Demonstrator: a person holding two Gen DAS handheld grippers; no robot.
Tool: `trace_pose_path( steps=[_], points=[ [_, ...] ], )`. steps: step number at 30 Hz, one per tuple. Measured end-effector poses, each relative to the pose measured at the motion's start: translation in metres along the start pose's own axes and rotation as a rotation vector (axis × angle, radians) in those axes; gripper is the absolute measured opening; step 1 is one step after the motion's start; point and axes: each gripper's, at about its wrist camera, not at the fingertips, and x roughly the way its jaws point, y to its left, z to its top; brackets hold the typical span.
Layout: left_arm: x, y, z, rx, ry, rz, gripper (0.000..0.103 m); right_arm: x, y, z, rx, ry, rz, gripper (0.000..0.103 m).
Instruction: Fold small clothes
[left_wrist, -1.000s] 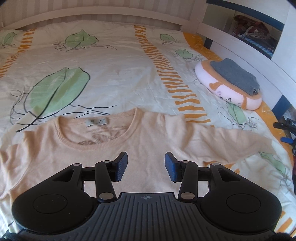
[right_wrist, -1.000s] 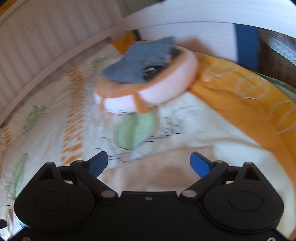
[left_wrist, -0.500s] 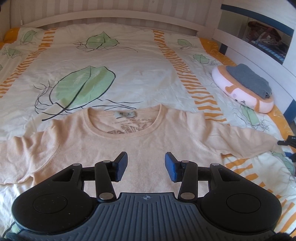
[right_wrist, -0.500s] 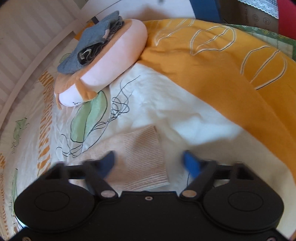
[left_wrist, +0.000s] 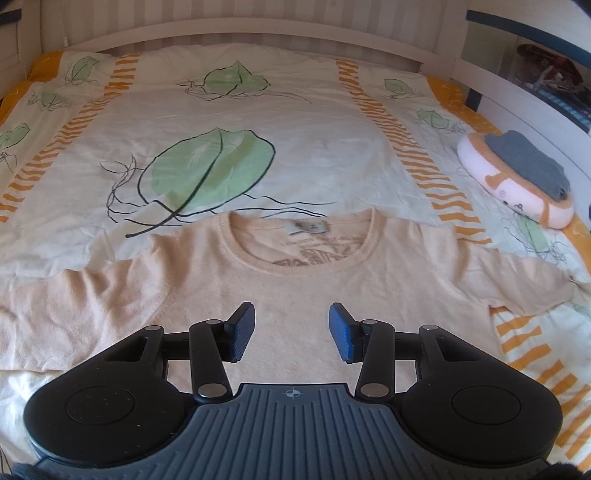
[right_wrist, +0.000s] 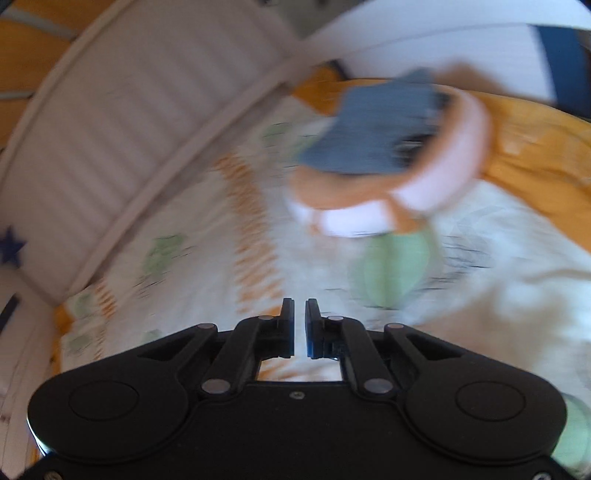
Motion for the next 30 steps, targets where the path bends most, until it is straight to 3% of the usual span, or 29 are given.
trace_pose_path(
  steps=[4,5,6,7,8,11,13,16,20,23,27,30],
  points=[
    [0.005,0.018,-0.001,-0.002,0.014,0.009,0.043,0.026,0.069,-0.006,-0.079,0.03,0.099,0.021],
    [0.004,0.021,-0.003,-0.001,0.014,0.011,0.043,0.033,0.076,-0.01,-0.092,0.04,0.099,0.027],
    [0.004,0.024,-0.005,0.003,0.01,0.015,0.043,0.039,0.081,-0.014,-0.111,0.051,0.084,0.049],
    [0.004,0.025,-0.007,0.006,0.007,0.021,0.043,0.046,0.084,-0.019,-0.141,0.062,0.043,0.068],
    [0.004,0.027,-0.009,0.009,0.005,0.025,0.043,0.05,0.084,-0.025,-0.178,0.069,-0.003,0.075],
    [0.01,0.031,-0.012,-0.009,0.02,0.014,0.043,0.057,0.074,-0.039,-0.296,0.081,-0.174,0.079],
    [0.015,0.032,-0.013,-0.03,0.035,0.0,0.043,0.055,0.058,-0.042,-0.339,0.082,-0.287,0.089],
    [0.02,0.029,-0.013,-0.034,0.029,-0.001,0.043,0.041,0.03,-0.037,-0.334,0.053,-0.428,0.091],
    [0.024,0.02,-0.009,-0.012,0.004,0.069,0.043,0.027,0.0,-0.033,-0.342,-0.007,-0.652,0.091],
    [0.027,0.016,-0.006,-0.019,-0.006,0.131,0.043,0.028,-0.02,-0.028,-0.307,0.083,-0.622,0.09],
    [0.035,0.014,-0.002,0.004,0.037,0.064,0.043,0.039,-0.033,-0.035,-0.287,0.14,-0.56,0.085],
    [0.039,0.013,-0.004,0.017,0.047,0.041,0.043,0.051,-0.034,-0.043,-0.323,0.163,-0.564,0.08]
  ],
)
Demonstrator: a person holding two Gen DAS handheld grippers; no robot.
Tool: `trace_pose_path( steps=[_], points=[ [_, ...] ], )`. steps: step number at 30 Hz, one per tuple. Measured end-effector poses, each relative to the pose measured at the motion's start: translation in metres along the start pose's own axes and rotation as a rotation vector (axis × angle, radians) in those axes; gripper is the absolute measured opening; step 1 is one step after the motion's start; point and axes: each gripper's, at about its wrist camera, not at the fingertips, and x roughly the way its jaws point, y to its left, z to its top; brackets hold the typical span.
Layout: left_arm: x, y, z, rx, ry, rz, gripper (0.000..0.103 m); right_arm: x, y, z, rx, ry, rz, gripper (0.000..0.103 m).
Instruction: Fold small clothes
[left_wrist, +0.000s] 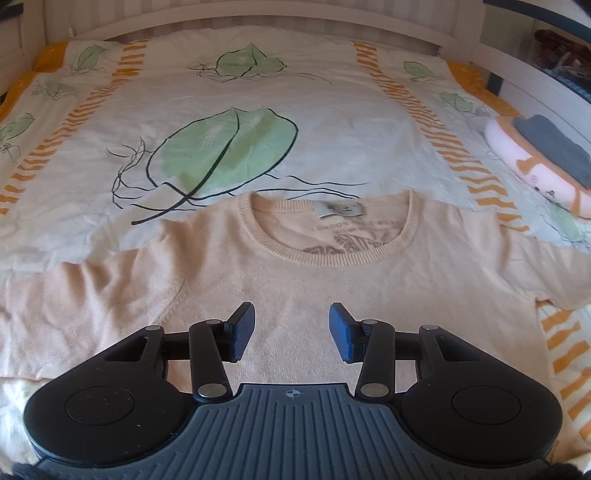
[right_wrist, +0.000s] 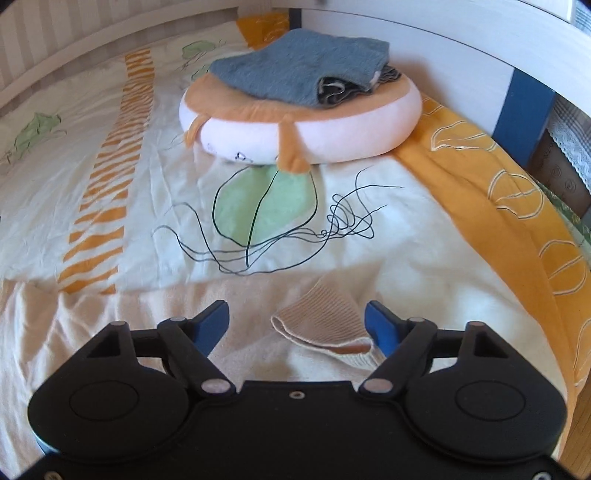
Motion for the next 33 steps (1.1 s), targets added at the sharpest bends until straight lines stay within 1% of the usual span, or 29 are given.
trace_pose_path(
  steps=[2,3,5,6,7,8,9,11,14,16,18,20,23,26,28,29,31,33],
  points=[
    [0.002,0.001,-0.002,-0.002,0.002,-0.002,0.043,0.004,0.007,-0.004,-0.062,0.006,-0.033,0.08],
    [0.003,0.002,-0.003,-0.007,0.005,-0.007,0.043,0.006,0.009,-0.005,-0.088,0.011,-0.049,0.077],
    [0.007,0.005,-0.005,-0.018,0.019,-0.022,0.043,0.011,0.008,-0.006,-0.119,0.036,-0.076,0.065],
    [0.008,0.007,-0.007,-0.023,0.025,-0.029,0.043,0.014,0.005,-0.005,-0.107,0.056,-0.071,0.052],
    [0.01,0.009,-0.008,-0.027,0.03,-0.035,0.043,0.017,-0.002,-0.004,-0.077,0.073,-0.044,0.036],
    [0.011,0.01,-0.009,-0.032,0.032,-0.041,0.043,0.019,-0.011,-0.002,-0.026,0.08,-0.001,0.027],
    [0.011,0.012,-0.01,-0.036,0.033,-0.044,0.043,0.018,-0.017,-0.001,0.018,0.079,0.023,0.017],
    [0.011,0.016,-0.011,-0.044,0.033,-0.044,0.043,0.01,-0.025,0.002,0.08,0.063,0.038,0.013],
    [0.011,0.024,-0.008,-0.067,0.03,-0.049,0.043,-0.014,-0.018,0.014,0.092,0.019,0.073,0.012],
    [0.01,0.028,-0.006,-0.084,0.029,-0.052,0.043,-0.034,-0.006,0.024,0.094,-0.011,0.128,0.012],
    [0.007,0.033,-0.003,-0.095,0.019,-0.054,0.043,-0.054,0.013,0.036,0.105,-0.037,0.214,0.012],
    [0.003,0.038,-0.001,-0.107,0.004,-0.048,0.043,-0.076,0.039,0.049,0.113,-0.065,0.336,0.012],
    [-0.002,0.045,0.001,-0.122,-0.01,-0.039,0.043,-0.1,0.086,0.062,0.121,-0.075,0.52,0.012],
    [-0.004,0.052,0.003,-0.139,-0.021,-0.034,0.043,-0.117,0.149,0.067,0.078,-0.064,0.69,0.012],
    [-0.005,0.056,0.003,-0.147,-0.024,-0.033,0.043,-0.12,0.189,0.064,0.053,-0.032,0.792,0.012],
    [-0.005,0.058,0.003,-0.152,-0.025,-0.031,0.043,-0.12,0.209,0.062,0.037,-0.015,0.83,0.012],
    [-0.004,0.061,0.004,-0.158,-0.025,-0.023,0.043,-0.117,0.248,0.052,-0.013,0.006,0.869,0.012],
    [-0.004,0.063,0.004,-0.16,-0.025,-0.013,0.043,-0.107,0.286,0.039,-0.055,0.048,0.905,0.012]
  ],
)
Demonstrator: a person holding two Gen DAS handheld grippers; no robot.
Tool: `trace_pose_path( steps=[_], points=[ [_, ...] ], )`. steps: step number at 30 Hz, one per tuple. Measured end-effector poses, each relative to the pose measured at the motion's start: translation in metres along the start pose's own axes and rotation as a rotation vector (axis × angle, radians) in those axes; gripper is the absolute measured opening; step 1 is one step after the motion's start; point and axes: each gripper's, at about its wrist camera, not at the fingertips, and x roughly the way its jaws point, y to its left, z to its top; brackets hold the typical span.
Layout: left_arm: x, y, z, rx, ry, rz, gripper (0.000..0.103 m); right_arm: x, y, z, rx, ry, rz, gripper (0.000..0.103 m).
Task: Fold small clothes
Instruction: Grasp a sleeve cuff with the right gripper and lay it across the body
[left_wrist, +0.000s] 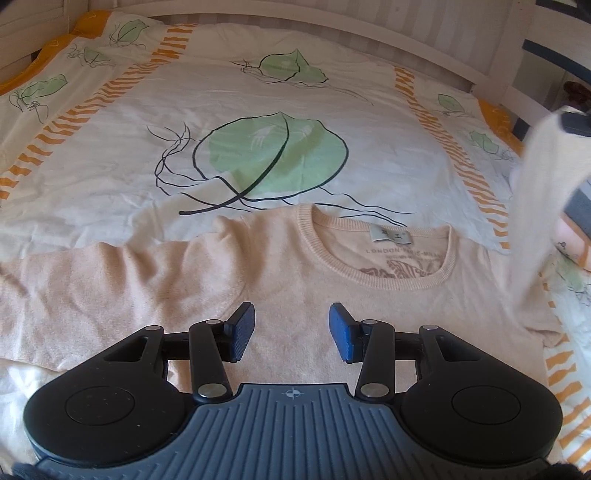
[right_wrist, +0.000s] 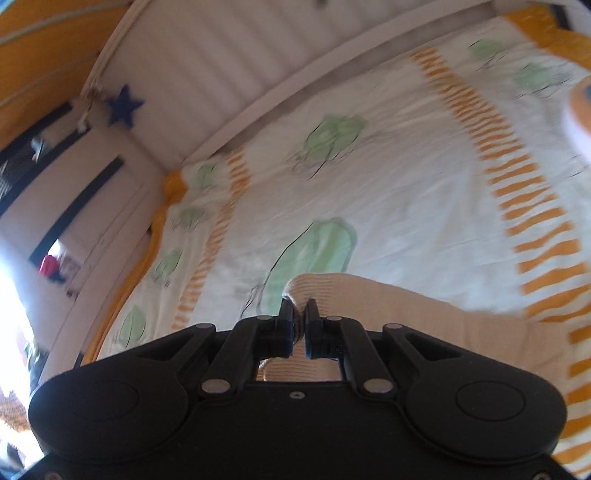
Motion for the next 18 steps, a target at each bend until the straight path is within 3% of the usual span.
trace_pose_path(
  steps=[3,7,8,9,10,12,14,18],
  points=[
    [0.0,0.001,0.0,-0.001,0.002,0.002,0.043,0.05,0.012,-0.02,-0.016,0.078,0.037,0.013],
    [0.001,0.002,-0.001,-0.006,0.007,-0.025,0.043,0.087,0.013,-0.052,-0.028,0.146,0.051,0.025],
    [0.002,0.003,-0.002,-0.006,0.009,-0.035,0.043,0.089,0.01,-0.057,-0.027,0.139,0.046,0.028],
    [0.003,0.003,-0.003,-0.009,0.012,-0.048,0.043,0.089,0.006,-0.06,-0.037,0.133,0.036,0.038],
    [0.004,0.004,-0.004,-0.014,0.015,-0.057,0.043,0.086,0.002,-0.063,-0.055,0.123,0.015,0.051],
    [0.006,0.004,-0.005,-0.032,0.015,-0.074,0.043,0.074,-0.004,-0.068,-0.124,0.088,-0.055,0.061],
    [0.008,0.003,-0.007,-0.036,0.002,-0.086,0.043,0.058,-0.015,-0.071,-0.192,0.06,-0.134,0.062],
    [0.011,-0.002,-0.01,-0.004,-0.032,-0.074,0.043,0.035,-0.04,-0.077,-0.287,0.023,-0.265,0.076]
  ],
)
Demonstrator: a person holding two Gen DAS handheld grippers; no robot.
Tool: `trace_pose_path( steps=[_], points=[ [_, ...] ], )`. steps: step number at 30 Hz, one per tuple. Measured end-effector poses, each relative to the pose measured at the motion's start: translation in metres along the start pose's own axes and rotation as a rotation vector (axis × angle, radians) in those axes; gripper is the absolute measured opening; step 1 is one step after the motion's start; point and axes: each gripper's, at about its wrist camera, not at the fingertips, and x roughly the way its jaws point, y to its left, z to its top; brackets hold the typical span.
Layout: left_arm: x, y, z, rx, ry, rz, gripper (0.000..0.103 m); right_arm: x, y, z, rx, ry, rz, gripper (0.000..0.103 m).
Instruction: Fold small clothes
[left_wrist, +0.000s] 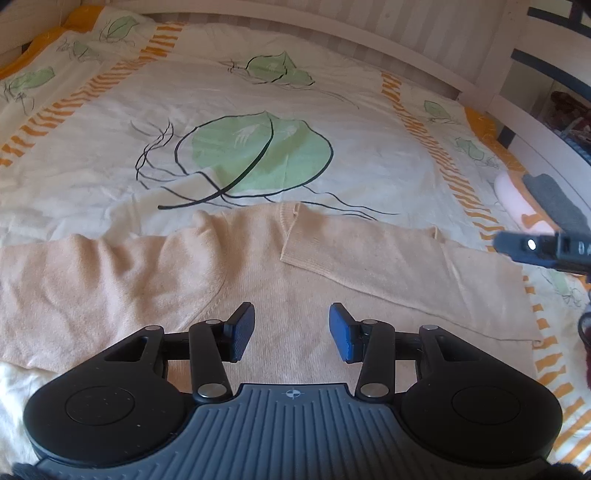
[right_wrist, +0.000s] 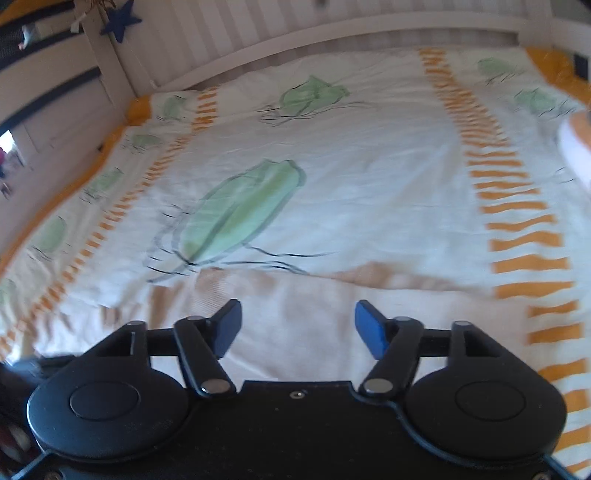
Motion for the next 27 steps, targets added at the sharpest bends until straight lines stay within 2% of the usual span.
trace_pose_path(
  steps=[4,10,14,20,27],
  points=[
    [0.007,-0.003,-0.001,0.019,-0.02,0.003,0.043,-0.006,-0.027,-0.019,-0.042,0.002,-0.068,0.077],
    [0.026,-0.016,0.009,0.08,0.016,0.014,0.044,-0.009,-0.056,-0.037,0.011,-0.03,-0.036,0.077],
    [0.05,-0.025,0.021,0.122,0.052,0.023,0.044,-0.013,-0.059,-0.038,-0.004,-0.058,-0.005,0.077],
    [0.094,-0.023,0.036,0.037,0.131,0.02,0.046,-0.022,-0.053,-0.03,-0.004,-0.117,0.077,0.079],
    [0.105,-0.022,0.045,-0.052,0.118,0.022,0.047,-0.025,-0.047,-0.025,-0.078,-0.16,0.049,0.08]
  ],
)
